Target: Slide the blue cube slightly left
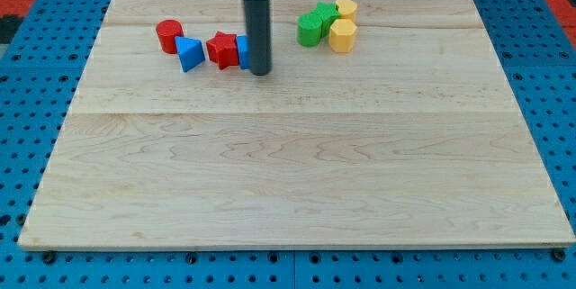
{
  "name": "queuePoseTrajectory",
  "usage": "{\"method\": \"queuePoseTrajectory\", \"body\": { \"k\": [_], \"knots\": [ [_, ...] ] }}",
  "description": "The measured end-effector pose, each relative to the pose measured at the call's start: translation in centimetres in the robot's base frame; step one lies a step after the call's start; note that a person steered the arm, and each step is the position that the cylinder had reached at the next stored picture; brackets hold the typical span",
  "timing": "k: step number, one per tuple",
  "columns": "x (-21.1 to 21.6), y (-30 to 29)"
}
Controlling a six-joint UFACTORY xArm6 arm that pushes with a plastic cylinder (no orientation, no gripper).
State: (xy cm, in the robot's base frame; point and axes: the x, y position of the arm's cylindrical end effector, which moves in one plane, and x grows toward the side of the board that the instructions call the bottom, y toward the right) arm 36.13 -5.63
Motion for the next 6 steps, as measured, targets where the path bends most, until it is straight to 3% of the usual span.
{"method": "queuePoseTrajectory", "body": {
  "k": [3, 4, 6],
  "knots": [
    [-1.5, -7.3],
    [2.5, -2.1],
    [-5.0, 6.2]
  ]
}}
